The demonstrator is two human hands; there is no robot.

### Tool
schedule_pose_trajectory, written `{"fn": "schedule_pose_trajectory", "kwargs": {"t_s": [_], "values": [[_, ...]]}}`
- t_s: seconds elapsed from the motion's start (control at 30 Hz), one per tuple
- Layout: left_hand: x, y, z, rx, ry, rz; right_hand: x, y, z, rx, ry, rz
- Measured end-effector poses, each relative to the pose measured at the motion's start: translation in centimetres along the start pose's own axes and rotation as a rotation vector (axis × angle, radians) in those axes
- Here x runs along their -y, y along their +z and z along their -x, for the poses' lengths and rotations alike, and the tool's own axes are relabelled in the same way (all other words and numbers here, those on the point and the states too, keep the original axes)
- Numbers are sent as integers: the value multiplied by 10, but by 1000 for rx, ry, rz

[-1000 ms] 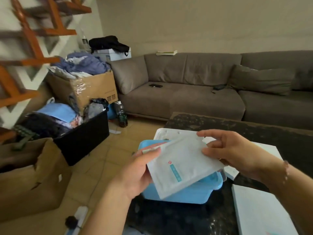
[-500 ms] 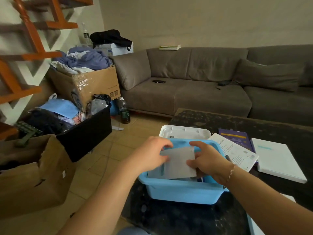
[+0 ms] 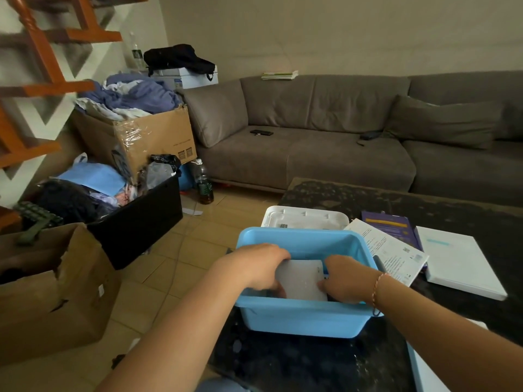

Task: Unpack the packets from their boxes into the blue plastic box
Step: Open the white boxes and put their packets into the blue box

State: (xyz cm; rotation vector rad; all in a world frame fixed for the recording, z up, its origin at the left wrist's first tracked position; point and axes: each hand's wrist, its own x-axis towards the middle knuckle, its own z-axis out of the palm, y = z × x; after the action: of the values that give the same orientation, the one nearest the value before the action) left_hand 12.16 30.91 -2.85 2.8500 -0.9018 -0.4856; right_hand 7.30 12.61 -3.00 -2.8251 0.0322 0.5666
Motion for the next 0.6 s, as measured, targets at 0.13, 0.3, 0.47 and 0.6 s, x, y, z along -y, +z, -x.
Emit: {"fn": "schedule_pose_trajectory", "kwargs": {"t_s": [0.13, 0.3, 0.47, 0.6], "values": [[0, -3, -3, 22, 4, -15, -4, 0, -4, -18, -74, 12], [4, -2, -7, 23, 11, -21, -10, 1, -4, -26, -121, -26], [-5, -3, -7, -79, -59, 107, -3, -7, 12, -122, -149, 18], [-59, 17, 15, -843, 252, 307, -17, -29, 49, -481, -269, -152]]}}
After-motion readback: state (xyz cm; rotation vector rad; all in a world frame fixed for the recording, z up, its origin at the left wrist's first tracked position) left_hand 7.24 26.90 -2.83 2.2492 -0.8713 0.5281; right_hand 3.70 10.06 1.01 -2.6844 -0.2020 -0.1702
